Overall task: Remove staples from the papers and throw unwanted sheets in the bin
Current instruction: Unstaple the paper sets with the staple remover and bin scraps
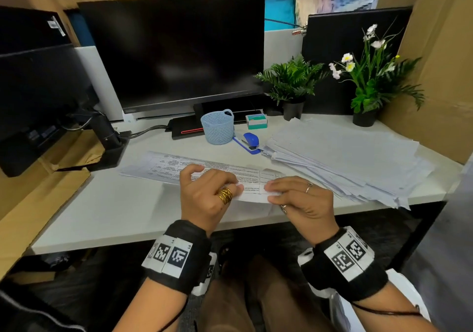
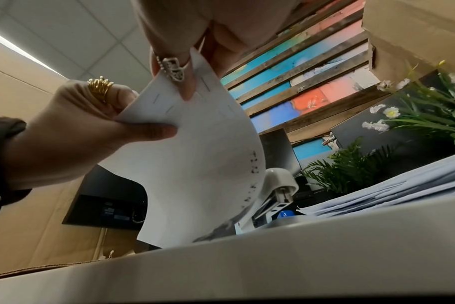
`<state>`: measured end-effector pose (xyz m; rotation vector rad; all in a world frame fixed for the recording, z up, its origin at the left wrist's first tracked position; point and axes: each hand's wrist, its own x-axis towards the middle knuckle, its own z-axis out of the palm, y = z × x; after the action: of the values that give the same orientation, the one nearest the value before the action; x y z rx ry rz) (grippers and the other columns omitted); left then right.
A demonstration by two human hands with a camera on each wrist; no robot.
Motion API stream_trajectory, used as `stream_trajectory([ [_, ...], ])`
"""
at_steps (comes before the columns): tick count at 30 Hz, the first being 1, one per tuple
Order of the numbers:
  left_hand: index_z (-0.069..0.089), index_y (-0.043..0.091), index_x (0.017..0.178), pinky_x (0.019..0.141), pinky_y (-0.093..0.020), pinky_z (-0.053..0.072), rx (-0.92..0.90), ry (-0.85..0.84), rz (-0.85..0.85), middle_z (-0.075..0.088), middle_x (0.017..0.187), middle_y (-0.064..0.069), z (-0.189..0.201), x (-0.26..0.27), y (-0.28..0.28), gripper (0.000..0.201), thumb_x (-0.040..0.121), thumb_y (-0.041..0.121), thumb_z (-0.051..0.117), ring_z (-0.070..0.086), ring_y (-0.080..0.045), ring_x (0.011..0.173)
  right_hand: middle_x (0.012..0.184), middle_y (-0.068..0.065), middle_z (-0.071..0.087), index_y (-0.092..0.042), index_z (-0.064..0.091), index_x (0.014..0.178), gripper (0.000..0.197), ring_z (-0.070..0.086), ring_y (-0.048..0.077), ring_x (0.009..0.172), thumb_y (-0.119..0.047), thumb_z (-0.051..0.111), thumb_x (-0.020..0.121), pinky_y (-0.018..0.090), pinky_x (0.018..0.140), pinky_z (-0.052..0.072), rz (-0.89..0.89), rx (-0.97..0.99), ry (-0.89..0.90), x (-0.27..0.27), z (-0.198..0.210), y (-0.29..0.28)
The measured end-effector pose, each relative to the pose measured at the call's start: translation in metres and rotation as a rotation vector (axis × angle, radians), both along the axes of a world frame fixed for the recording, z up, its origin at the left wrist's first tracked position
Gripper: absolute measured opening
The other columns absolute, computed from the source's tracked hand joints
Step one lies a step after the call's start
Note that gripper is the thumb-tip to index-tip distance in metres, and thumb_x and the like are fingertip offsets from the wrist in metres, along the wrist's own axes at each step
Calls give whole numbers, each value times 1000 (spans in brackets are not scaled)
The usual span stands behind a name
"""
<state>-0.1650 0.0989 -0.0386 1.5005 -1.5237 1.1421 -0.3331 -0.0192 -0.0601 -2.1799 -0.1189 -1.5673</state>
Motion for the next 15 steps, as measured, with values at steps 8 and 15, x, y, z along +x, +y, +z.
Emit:
stream_trajectory([
  [8, 70, 22, 60, 99, -24, 18, -6, -3, 41, 67, 71, 13, -6, 1, -2, 36, 93, 29, 56, 51, -3, 72, 96, 7, 70, 0, 67, 64, 16, 60, 16, 96, 1, 55, 75, 24, 83, 51, -74, -49, 75, 3, -3, -1],
  [15, 71, 22, 61, 100, -24, 17, 1, -2, 48, 68, 72, 13, -9, 1, -5, 34, 91, 29, 58, 52, -3, 74, 107, -1, 69, -8, 59, 67, 11, 56, 14, 103, -2, 58, 76, 18, 83, 47, -87, -85, 137, 3, -7, -2],
])
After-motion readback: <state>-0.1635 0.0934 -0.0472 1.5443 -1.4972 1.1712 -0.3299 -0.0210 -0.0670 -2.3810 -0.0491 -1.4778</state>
